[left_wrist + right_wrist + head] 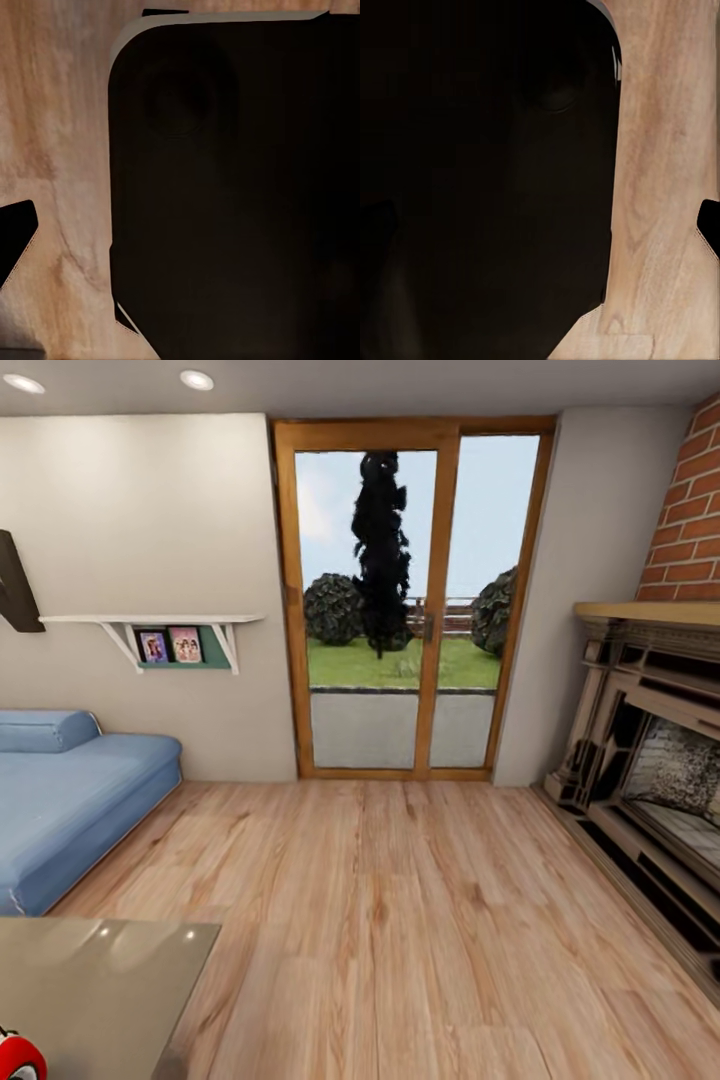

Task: Turn on the radio receiver that's on the table in the living room.

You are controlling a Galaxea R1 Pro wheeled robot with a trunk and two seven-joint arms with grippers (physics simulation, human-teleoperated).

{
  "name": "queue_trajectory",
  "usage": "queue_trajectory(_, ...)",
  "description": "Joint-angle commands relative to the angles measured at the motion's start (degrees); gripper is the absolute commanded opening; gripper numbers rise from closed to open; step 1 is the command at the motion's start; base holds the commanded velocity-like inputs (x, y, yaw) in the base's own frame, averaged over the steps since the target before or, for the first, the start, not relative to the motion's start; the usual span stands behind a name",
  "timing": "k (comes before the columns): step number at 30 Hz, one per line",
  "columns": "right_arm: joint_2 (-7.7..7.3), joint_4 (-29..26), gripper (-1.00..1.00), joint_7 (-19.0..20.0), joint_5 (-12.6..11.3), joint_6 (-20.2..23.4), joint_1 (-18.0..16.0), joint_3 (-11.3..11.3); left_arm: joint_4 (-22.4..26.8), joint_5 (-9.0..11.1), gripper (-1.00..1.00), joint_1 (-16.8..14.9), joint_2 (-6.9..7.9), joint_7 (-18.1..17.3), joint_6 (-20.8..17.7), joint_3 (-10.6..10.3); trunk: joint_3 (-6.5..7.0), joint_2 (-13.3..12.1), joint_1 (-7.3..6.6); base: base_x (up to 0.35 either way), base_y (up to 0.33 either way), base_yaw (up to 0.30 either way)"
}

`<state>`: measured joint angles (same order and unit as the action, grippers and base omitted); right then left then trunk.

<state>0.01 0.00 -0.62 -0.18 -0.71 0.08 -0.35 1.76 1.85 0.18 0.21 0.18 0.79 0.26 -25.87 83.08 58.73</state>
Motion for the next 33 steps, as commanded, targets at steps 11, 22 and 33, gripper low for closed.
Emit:
queue_trajectory(11, -0.09, 0.0, 1.00, 0.0, 0.0, -0.1, 0.0, 0.1, 0.1, 0.0, 1.00, 0.0, -0.03, 0.0, 0.0, 0.0, 0.00, 0.0, 0.00, 0.155, 0.000, 0.085)
queue_trajectory(22, -0.10, 0.0, 1.00, 0.0, 0.0, -0.1, 0.0, 0.1, 0.1, 0.0, 1.00, 0.0, -0.03, 0.0, 0.0, 0.0, 0.00, 0.0, 0.00, 0.004, 0.000, 0.269)
queue_trajectory(33, -0.10, 0.0, 1.00, 0.0, 0.0, -0.1, 0.0, 0.1, 0.1, 0.0, 1.00, 0.0, -0.03, 0.0, 0.0, 0.0, 0.00, 0.0, 0.00, 0.000, 0.000, 0.283)
